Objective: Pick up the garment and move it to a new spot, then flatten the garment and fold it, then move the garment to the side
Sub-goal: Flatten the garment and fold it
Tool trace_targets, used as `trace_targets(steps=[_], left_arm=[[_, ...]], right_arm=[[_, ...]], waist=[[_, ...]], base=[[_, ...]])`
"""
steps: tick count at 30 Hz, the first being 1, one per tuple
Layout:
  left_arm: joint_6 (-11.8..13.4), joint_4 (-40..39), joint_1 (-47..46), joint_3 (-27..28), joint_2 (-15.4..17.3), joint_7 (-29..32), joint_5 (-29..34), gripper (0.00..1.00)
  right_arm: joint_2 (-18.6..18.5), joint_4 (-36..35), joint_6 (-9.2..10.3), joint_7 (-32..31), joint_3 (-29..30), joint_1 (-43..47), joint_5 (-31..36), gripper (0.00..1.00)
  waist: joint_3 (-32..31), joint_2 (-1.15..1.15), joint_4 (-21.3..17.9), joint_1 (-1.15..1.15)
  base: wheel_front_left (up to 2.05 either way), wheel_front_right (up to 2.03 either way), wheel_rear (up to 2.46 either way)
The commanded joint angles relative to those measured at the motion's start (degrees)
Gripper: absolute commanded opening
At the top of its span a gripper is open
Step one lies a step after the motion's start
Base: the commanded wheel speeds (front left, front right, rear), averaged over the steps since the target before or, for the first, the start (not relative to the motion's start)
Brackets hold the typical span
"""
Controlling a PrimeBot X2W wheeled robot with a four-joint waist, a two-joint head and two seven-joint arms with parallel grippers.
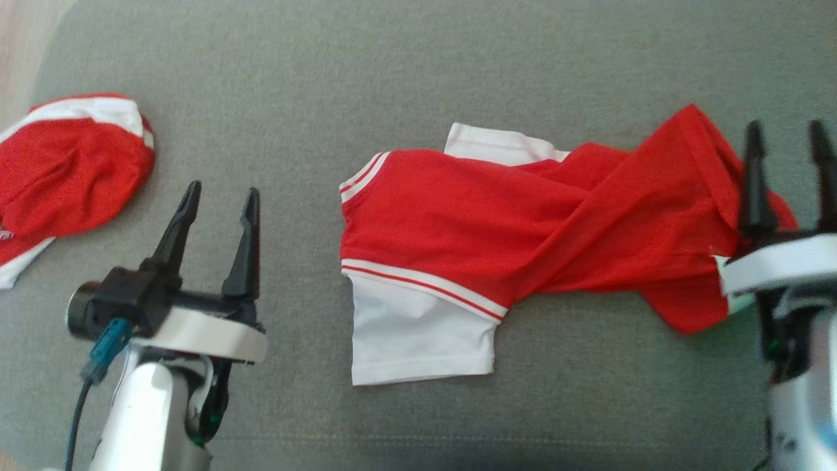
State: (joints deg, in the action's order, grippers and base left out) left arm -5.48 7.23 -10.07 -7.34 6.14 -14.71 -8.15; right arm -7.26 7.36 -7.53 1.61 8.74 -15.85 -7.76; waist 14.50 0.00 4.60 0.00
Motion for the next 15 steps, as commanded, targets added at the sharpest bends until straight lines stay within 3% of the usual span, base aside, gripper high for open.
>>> trace_targets(steps=[1,7,15], left_arm=[[0.5,-1.8,-0.4,2.6,1.2,-0.3,0.6,1.0],[0.8,-1.5,1.6,2.9,1.5,-0.3,0.8,1.0],[1.4,-1.4,3.5,2.8,1.6,-0.3,0.9,1.0]], right_arm=[[0.9,-4.9,0.04,0.2,-2.7,1.8,0.7,1.0],[3.7,-13.2,0.04,-2.3,-6.0,11.3,1.3,1.0],[4.3,-17.3,0.04,-3.7,-7.3,18.7,-0.1,1.0]], waist=[[-1.8,0.0,-1.3,0.0],[-4.3,0.0,-1.9,0.0],[-6.1,0.0,-2.3,0.0]], base=[[0.0,0.0,0.0],[0.0,0.0,0.0],[0.0,0.0,0.0]])
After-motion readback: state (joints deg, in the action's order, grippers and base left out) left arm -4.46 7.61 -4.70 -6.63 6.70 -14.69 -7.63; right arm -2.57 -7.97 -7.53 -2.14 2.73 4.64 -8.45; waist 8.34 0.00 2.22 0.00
